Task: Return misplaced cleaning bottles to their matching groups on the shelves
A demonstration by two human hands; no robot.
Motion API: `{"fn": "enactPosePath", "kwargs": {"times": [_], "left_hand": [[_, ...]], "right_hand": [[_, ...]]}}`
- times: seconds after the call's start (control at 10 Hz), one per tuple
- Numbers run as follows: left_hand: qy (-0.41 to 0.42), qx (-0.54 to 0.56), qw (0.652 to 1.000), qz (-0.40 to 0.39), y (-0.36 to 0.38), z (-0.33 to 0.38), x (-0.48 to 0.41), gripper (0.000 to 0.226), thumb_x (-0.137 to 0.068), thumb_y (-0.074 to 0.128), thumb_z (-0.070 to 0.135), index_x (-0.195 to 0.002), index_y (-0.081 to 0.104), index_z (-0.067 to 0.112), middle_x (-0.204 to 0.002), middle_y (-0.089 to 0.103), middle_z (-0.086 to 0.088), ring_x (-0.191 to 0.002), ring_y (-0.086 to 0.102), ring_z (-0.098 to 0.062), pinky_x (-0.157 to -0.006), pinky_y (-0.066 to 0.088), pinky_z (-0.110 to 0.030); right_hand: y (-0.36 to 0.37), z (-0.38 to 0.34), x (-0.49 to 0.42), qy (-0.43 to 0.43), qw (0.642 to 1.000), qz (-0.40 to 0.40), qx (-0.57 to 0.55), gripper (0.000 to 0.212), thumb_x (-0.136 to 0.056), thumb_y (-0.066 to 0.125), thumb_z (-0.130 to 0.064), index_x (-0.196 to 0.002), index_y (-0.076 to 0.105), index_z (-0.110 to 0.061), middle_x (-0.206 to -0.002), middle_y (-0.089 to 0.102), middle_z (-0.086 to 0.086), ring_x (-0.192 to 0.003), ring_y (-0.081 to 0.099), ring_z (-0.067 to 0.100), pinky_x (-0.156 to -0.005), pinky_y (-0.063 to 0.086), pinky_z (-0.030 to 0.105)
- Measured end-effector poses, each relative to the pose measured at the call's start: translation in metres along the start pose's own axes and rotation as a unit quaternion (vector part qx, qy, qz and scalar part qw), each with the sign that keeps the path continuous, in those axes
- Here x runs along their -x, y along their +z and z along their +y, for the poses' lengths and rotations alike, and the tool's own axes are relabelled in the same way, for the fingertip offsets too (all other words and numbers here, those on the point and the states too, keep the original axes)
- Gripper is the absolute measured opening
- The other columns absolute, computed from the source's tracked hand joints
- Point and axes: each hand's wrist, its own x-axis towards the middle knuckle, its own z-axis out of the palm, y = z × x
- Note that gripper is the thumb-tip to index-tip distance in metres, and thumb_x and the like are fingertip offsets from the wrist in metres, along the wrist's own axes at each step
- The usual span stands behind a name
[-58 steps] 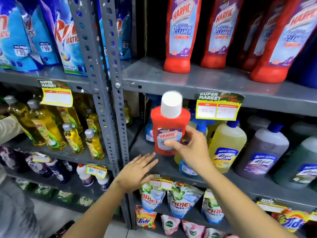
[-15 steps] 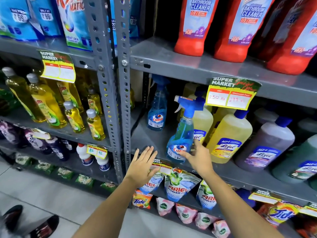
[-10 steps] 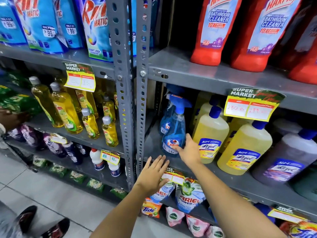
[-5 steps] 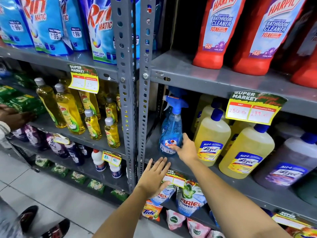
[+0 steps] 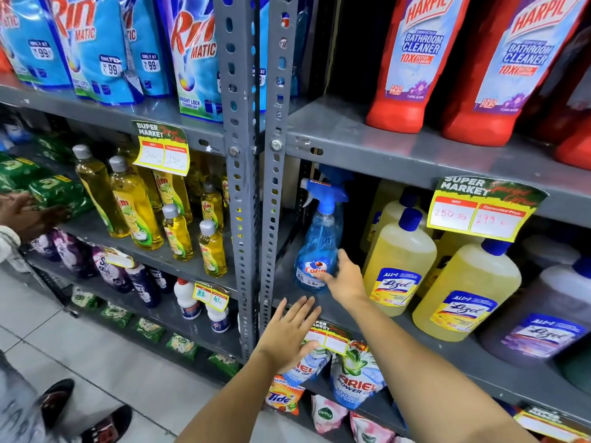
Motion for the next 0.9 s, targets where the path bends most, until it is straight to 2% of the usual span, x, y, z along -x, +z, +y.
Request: {"fn": "enactPosePath", "kwargs": {"times": [0.3,0.5,0.7,0.8,0.9], "left_hand": [[0.000,0.003,1.000,0.000,-0.002,0.000,0.001,0.067,-0.100,0.010,0.058,-0.153,-0.010,0.021,-0.162,-0.010,-0.003,-0.147,-0.014,-0.020,-0.119,-0.009,-0.048],[0.002,0.000,1.000,-0.006,-0.003,0.000,0.001,0.068,-0.099,0.008,0.059,-0.152,-0.012,0.021,-0.162,-0.010,-0.003,-0.147,-0.015,-0.019,-0.118,-0.009,-0.047],[-0.003,0.006,1.000,-0.004,0.000,-0.001,0.000,0.068,-0.100,0.010,0.058,-0.153,-0.009,0.020,-0.162,-0.009,-0.004,-0.147,-0.014,-0.020,-0.119,-0.008,-0.047],[0.001,0.015,1.000,-0.015,-0.004,-0.001,0.000,0.067,-0.100,0.010,0.058,-0.153,-0.008,0.021,-0.162,-0.008,-0.003,-0.148,-0.013,-0.019,-0.120,-0.006,-0.047],[0.015,0.038,0.999,-0.005,-0.011,-0.002,0.000,0.068,-0.100,0.012,0.059,-0.153,-0.005,0.021,-0.163,-0.005,-0.002,-0.148,-0.012,-0.018,-0.120,-0.005,-0.045]], "right_hand": [[0.001,-0.001,0.001,-0.005,1.000,0.006,0.014,0.053,-0.082,0.077,-0.023,-0.124,0.047,-0.011,-0.125,0.067,0.009,-0.112,0.065,0.024,-0.090,0.056,0.041],[0.002,-0.003,0.003,-0.003,0.999,0.018,0.032,0.050,-0.083,0.076,-0.024,-0.123,0.048,-0.013,-0.124,0.067,0.009,-0.111,0.066,0.024,-0.086,0.056,0.034],[0.004,-0.002,0.001,-0.007,0.999,0.023,0.048,0.052,-0.081,0.077,-0.028,-0.122,0.048,-0.014,-0.122,0.068,0.008,-0.109,0.067,0.024,-0.083,0.056,0.034],[-0.002,-0.004,0.004,-0.003,0.999,0.003,0.044,0.055,-0.080,0.079,-0.031,-0.122,0.047,-0.015,-0.123,0.068,0.007,-0.109,0.067,0.024,-0.086,0.057,0.039],[-0.011,-0.002,0.005,-0.005,1.000,-0.008,0.006,0.069,-0.074,0.083,-0.029,-0.128,0.043,-0.013,-0.126,0.065,0.008,-0.114,0.064,0.025,-0.093,0.054,0.043]]}}
